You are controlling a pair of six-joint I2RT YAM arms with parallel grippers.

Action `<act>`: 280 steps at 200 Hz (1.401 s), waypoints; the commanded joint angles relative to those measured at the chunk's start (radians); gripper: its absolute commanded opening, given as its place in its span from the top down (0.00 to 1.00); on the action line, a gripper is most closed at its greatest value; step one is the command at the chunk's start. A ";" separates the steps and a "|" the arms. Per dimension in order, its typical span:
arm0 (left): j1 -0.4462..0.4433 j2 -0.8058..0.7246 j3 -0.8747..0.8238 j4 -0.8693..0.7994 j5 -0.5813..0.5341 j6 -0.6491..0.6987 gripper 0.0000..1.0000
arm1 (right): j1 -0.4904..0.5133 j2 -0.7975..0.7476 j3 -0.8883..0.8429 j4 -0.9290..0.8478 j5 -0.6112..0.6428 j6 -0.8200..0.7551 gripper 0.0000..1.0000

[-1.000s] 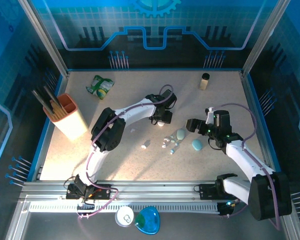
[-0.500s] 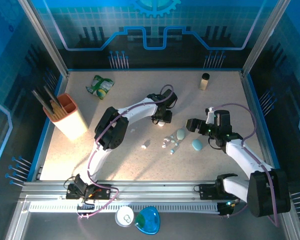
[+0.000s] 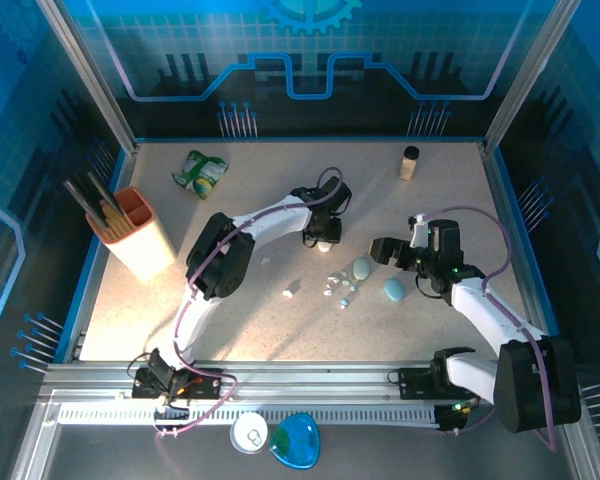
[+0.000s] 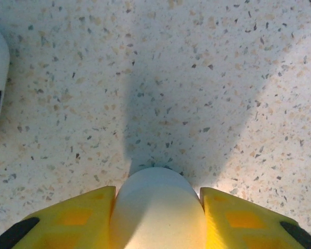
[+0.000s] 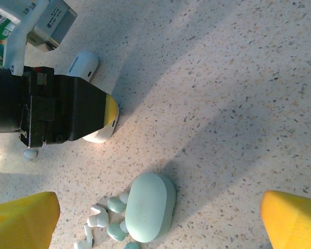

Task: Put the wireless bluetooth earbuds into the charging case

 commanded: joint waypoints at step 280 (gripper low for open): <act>0.066 -0.860 -1.108 1.141 0.000 -1.281 0.66 | 0.452 0.403 0.241 0.630 -0.087 0.014 0.16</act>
